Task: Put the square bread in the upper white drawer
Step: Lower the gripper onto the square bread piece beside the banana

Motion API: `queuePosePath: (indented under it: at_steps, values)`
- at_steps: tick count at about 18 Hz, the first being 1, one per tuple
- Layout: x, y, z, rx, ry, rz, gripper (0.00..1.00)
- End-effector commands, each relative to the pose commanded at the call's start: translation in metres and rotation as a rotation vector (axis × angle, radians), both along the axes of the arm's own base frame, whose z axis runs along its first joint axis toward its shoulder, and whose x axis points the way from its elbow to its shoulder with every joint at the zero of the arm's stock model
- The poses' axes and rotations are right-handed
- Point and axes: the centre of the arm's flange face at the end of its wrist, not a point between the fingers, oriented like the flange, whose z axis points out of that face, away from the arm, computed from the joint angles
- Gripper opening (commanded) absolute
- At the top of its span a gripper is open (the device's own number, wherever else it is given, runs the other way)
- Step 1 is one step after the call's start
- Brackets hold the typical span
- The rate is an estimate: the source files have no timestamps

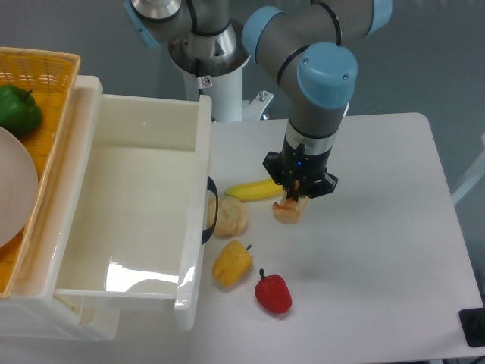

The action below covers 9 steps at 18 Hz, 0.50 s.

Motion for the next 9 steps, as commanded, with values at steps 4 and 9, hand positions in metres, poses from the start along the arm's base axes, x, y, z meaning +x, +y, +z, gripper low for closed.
queuePosePath:
  at_steps: [4, 9]
  values:
    - [-0.0014, -0.0006, 0.0036, 0.008, -0.004, 0.036, 0.00]
    - [-0.0011, 0.0012, 0.0055, 0.025, -0.013, 0.062, 0.00]
